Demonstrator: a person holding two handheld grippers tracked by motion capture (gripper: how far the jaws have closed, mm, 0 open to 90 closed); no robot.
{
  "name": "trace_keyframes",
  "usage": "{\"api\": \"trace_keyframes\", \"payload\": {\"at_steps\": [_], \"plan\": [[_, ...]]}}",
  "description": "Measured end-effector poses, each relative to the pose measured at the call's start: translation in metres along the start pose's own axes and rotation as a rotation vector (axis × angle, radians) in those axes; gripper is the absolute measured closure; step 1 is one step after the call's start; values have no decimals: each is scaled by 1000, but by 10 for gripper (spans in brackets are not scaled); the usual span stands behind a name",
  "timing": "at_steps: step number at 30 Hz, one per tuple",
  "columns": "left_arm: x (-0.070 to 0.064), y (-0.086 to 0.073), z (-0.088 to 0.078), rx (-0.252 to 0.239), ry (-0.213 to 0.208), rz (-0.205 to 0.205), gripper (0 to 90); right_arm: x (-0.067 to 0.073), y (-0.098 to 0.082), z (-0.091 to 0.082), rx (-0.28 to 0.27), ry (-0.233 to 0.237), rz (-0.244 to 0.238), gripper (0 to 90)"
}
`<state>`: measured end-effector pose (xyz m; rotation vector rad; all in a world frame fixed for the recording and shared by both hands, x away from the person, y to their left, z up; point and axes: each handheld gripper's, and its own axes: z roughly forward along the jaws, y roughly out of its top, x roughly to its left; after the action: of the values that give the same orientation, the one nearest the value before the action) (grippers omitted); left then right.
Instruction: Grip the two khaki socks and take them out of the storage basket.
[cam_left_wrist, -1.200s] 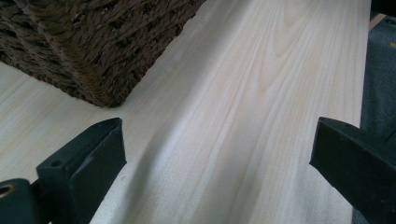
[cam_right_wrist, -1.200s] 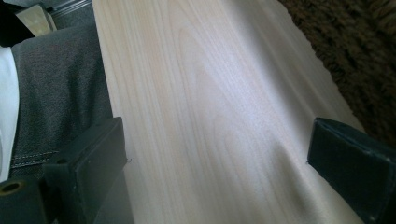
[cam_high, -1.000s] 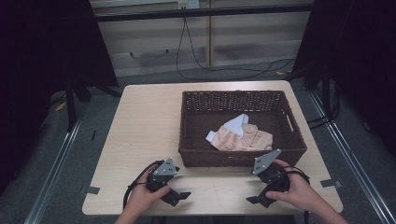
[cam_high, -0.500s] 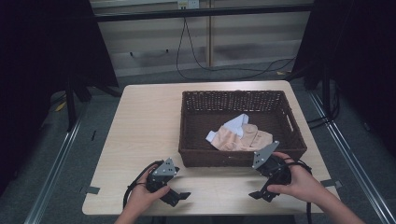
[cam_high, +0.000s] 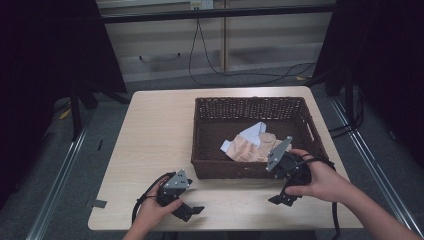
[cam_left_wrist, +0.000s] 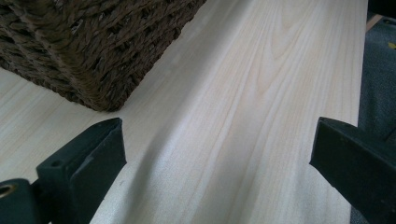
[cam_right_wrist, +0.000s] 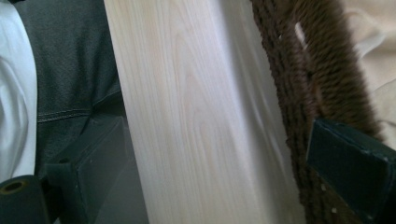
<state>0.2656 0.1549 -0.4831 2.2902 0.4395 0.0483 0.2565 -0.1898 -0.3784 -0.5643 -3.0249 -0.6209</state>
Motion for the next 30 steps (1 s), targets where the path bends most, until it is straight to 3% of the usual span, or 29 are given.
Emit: {"api": "trace_keyframes", "payload": {"at_steps": [9, 16, 17, 24, 26, 28, 30], "plan": [[0, 0, 0, 0, -2, 0, 26, -12, 23, -29, 16, -3, 6, 48], [0, 0, 1, -7, -7, 2, 27, -35, 38, -42, 29, -38, 45, 57], [0, 0, 1, -4, -7, 4, 27, -44, 42, -44, 40, -59, 48, 56], [0, 0, 1, -3, -8, 4, 26, -68, 50, -38, 59, -95, 90, 62], [0, -1, 1, -7, -10, 6, 26, -81, 52, -27, 64, -137, 119, 62], [0, 0, 1, 0, -7, 9, 26, -83, 52, -26, 65, -140, 124, 66], [0, 0, 0, 2, -5, 9, 27, -95, 51, -14, 84, -142, 136, 99]]}}
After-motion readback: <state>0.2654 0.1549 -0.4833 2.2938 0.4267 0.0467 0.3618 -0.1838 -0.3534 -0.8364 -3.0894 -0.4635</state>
